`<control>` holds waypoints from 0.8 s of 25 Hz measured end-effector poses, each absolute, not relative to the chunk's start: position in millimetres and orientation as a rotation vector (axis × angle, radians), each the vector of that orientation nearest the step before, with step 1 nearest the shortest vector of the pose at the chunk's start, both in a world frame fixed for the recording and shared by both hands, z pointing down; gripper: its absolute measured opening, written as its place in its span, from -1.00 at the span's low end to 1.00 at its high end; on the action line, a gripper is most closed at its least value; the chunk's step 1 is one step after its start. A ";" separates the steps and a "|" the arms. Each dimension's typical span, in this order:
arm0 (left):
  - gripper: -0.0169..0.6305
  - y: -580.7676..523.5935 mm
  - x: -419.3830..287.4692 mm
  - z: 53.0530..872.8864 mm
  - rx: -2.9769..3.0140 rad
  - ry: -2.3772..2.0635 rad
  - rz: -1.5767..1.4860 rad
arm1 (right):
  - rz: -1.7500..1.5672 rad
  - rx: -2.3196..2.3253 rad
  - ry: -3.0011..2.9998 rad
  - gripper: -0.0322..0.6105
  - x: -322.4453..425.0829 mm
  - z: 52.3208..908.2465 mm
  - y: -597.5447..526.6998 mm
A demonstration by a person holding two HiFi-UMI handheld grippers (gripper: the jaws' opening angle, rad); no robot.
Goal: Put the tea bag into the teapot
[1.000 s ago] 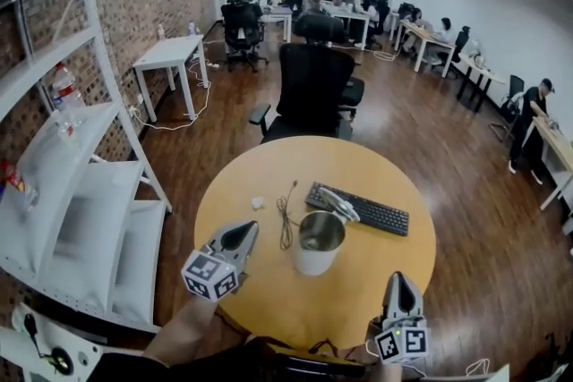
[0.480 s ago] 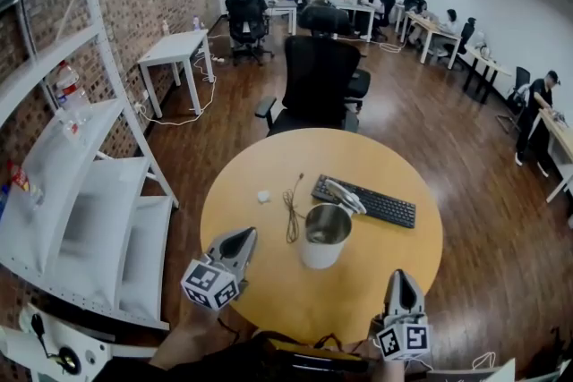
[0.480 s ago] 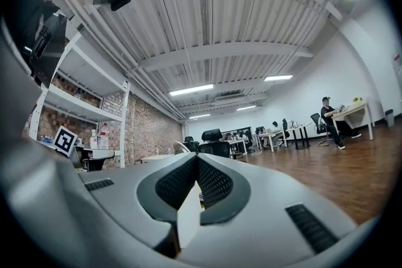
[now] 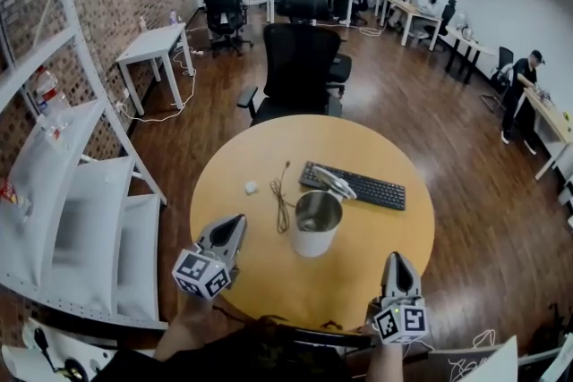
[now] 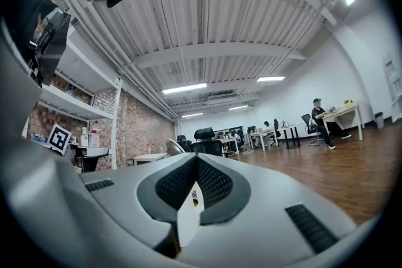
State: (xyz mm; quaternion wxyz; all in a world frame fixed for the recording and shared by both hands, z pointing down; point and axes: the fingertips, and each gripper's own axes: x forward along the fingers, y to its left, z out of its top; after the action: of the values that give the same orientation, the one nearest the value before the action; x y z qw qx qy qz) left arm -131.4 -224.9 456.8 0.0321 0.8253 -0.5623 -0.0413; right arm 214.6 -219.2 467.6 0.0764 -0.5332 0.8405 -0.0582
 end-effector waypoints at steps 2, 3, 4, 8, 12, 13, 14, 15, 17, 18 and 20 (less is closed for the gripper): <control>-0.94 -226.1 -133.6 458.6 2.546 -1.726 -0.114 | -0.170 -1.625 2.516 -0.88 212.7 464.5 -219.4; -0.94 -226.2 -133.5 459.5 2.548 -1.721 -0.110 | -0.173 -1.634 2.515 -0.88 213.3 465.8 -218.9; -0.94 -226.6 -132.7 460.1 2.550 -1.716 -0.107 | -0.173 -1.642 2.513 -0.88 214.4 465.7 -218.5; -0.94 -230.5 -130.6 462.9 2.567 -1.698 -0.107 | -0.172 -1.641 2.504 -0.88 218.4 468.3 -218.9; -0.94 -232.0 -132.5 464.0 2.558 -1.701 -0.110 | -0.153 -1.652 2.499 -0.88 219.8 461.9 -215.9; -0.94 -232.0 -132.8 463.4 2.558 -1.700 -0.112 | -0.157 -1.646 2.497 -0.88 219.8 462.9 -214.9; -0.94 -232.0 -132.7 462.4 2.561 -1.697 -0.115 | -0.156 -1.645 2.494 -0.88 219.6 462.0 -213.7; -0.94 -232.1 -131.9 461.3 2.568 -1.692 -0.118 | -0.146 -1.654 2.492 -0.88 219.3 458.8 -212.4; -0.94 -232.0 -129.7 459.2 2.587 -1.680 -0.119 | -0.130 -1.673 2.488 -0.88 218.7 453.8 -210.4; -0.94 -231.5 -128.6 458.3 2.598 -1.676 -0.115 | -0.133 -1.675 2.487 -0.88 219.0 455.1 -209.6; -0.94 -229.8 -125.7 457.2 2.617 -1.671 -0.105 | -0.154 -1.663 2.488 -0.88 220.4 462.6 -207.8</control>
State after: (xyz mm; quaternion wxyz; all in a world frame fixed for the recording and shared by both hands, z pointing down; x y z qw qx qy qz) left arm -125.7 -229.8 457.2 0.0174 0.8422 -0.5378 -0.0339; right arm 220.4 -207.8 462.6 0.0723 -0.5534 0.8282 -0.0514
